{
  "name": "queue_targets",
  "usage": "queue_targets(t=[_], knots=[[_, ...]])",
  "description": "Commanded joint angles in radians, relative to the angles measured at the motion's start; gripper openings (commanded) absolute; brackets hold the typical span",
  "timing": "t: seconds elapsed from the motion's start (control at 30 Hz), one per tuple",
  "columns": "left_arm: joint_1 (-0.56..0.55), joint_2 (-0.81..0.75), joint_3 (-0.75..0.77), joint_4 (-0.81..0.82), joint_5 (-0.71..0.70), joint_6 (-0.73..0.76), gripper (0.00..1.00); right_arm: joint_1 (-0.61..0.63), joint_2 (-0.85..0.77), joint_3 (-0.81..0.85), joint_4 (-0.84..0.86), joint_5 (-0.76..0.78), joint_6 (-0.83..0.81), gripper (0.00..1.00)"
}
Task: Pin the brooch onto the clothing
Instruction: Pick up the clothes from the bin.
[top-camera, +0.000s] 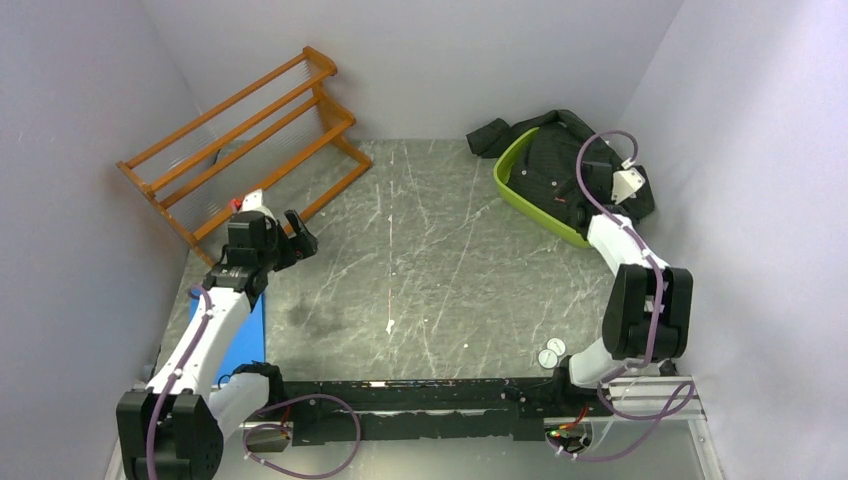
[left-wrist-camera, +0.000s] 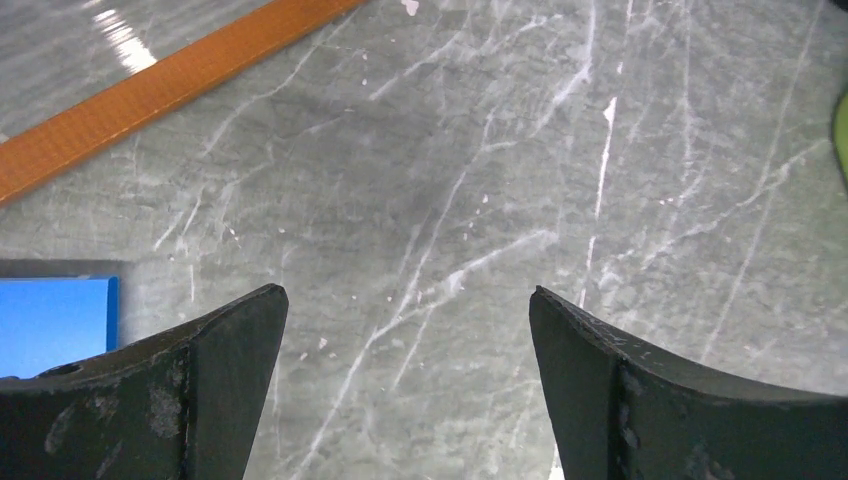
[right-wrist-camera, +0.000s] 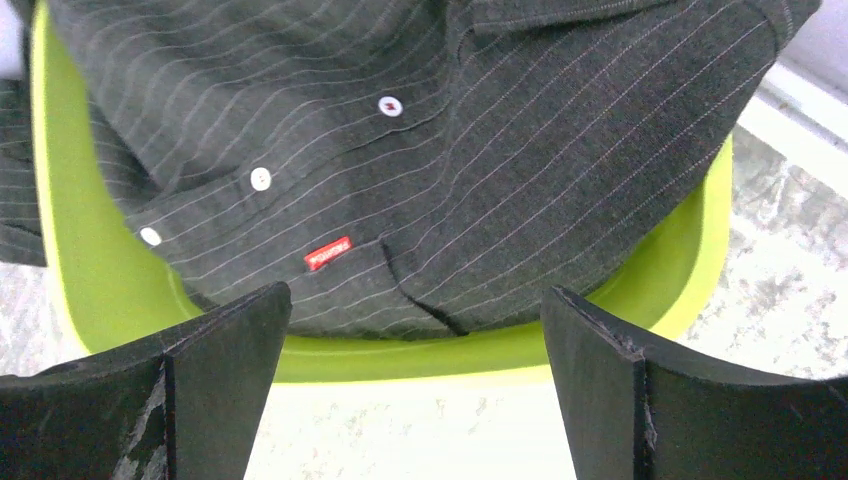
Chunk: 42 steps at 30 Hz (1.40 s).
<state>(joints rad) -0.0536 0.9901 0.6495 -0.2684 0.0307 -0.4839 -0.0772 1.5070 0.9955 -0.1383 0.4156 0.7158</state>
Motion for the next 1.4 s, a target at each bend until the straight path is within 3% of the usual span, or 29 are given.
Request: queue_targets(t=[0.0, 0.13, 0.3, 0.4, 0.57, 0.6, 0.83, 1.03, 1.37], knots=[[0.005, -0.065, 0.074, -0.099, 0.087, -0.054, 0.96, -0.058, 0.085, 0.109, -0.117, -0.108, 0.059, 1.0], [0.006, -0.157, 0.073, -0.077, 0.068, -0.097, 0.96, -0.077, 0.149, 0.178, -0.155, -0.115, 0.048, 0.99], [0.006, -0.155, 0.105, -0.082, 0.094, -0.084, 0.96, -0.081, 0.225, 0.235, -0.171, -0.15, 0.041, 0.85], [0.006, -0.118, 0.134, -0.097, 0.105, -0.079, 0.97, -0.081, 0.266, 0.263, -0.191, -0.155, 0.027, 0.64], [0.007, -0.068, 0.184, -0.101, 0.109, -0.038, 0.96, -0.081, 0.231, 0.257, -0.172, -0.168, 0.011, 0.05], [0.007, -0.063, 0.195, -0.099, 0.111, -0.027, 0.96, -0.081, 0.218, 0.26, -0.169, -0.171, 0.005, 0.01], [0.008, -0.035, 0.211, -0.101, 0.09, -0.016, 0.96, -0.08, 0.089, 0.315, -0.174, -0.209, -0.012, 0.0], [0.01, -0.031, 0.185, -0.079, 0.128, -0.034, 0.97, -0.05, -0.061, 0.314, -0.066, -0.31, -0.046, 0.0], [0.015, -0.001, 0.169, -0.04, 0.196, -0.06, 0.96, 0.259, -0.132, 0.602, -0.08, -0.305, -0.257, 0.0]])
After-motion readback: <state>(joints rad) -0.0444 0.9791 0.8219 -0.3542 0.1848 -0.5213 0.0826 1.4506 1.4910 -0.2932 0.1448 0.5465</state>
